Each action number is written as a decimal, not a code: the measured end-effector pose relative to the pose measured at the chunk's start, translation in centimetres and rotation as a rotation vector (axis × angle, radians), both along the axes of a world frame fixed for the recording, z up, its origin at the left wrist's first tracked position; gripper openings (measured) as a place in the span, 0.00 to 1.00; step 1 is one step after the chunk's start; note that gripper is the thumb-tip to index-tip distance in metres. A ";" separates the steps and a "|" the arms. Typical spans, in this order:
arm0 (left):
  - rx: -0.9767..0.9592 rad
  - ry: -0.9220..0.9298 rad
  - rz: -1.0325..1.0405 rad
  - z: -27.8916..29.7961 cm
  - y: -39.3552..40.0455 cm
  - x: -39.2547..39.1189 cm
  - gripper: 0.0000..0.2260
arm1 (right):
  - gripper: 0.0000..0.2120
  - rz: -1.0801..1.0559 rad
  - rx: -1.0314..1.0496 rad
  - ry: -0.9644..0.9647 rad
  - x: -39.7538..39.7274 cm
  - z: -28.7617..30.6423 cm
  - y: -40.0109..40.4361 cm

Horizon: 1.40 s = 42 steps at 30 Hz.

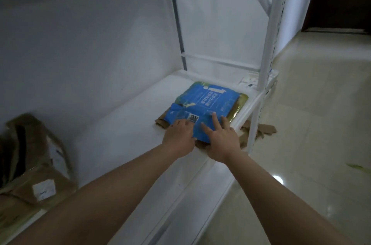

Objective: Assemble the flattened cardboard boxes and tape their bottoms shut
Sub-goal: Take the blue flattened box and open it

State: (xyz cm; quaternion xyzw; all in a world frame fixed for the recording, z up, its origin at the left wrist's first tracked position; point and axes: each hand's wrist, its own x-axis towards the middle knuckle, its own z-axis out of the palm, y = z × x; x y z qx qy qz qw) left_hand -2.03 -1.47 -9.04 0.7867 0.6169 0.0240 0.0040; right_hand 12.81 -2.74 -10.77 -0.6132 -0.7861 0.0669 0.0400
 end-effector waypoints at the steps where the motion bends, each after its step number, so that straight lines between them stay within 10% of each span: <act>1: 0.009 -0.020 0.000 -0.2 0.2 -0.2 0.21 | 0.32 0.024 -0.007 -0.012 -0.1 -0.4 0.4; 13: 0.078 -0.277 0.314 0.1 1.2 -1.8 0.25 | 0.24 0.068 0.182 0.065 1.3 1.5 2.4; 22: -0.227 -1.396 0.723 -1.7 4.7 1.6 0.17 | 0.25 0.189 0.256 0.121 3.6 1.5 0.2; 35: 0.116 -1.383 0.657 6.3 -4.4 -6.9 0.08 | 0.32 -0.287 0.233 0.619 3.8 9.8 -0.6; 42: 0.267 -1.400 0.670 7.4 -11.5 -9.5 0.08 | 0.19 -0.234 0.062 0.938 -1.6 9.6 -4.3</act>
